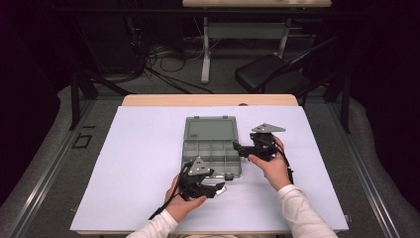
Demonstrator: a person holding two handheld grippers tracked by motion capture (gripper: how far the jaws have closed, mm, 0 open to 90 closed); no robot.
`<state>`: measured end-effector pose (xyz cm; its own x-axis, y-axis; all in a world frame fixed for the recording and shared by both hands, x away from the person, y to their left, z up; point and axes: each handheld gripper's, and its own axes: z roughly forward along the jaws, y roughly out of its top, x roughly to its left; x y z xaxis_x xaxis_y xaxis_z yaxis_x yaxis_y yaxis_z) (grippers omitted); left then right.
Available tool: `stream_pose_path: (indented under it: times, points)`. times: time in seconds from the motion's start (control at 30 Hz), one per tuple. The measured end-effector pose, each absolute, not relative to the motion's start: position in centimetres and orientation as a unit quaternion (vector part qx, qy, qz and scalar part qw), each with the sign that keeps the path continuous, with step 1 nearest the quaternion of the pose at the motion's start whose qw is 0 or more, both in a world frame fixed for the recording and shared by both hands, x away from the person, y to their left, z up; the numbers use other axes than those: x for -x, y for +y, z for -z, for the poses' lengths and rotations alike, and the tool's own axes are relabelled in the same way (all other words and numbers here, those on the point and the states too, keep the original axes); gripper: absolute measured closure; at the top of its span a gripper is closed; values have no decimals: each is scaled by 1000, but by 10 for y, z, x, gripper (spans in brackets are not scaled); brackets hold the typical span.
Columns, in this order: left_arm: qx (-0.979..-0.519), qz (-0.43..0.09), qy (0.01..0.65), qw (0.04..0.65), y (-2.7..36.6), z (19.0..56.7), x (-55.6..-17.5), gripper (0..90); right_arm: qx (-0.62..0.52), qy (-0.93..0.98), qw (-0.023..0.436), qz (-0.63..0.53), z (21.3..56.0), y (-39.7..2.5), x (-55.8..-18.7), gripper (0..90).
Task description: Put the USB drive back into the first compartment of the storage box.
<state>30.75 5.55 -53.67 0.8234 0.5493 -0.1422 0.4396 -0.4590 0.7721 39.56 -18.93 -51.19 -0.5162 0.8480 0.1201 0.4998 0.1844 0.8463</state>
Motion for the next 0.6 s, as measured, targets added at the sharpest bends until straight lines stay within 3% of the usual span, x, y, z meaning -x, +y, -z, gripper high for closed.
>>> stream_pose_path:
  times: [0.27, 0.6]
  points:
    - [-859, -63, 292, 415, 49, 546, -302, 519, -453, 747, 190, -448, 512, -189, -396, 195]
    - [-860, -90, 293, 409, 46, 553, -295, 540, -454, 746, 190, -449, 513, -189, -396, 197]
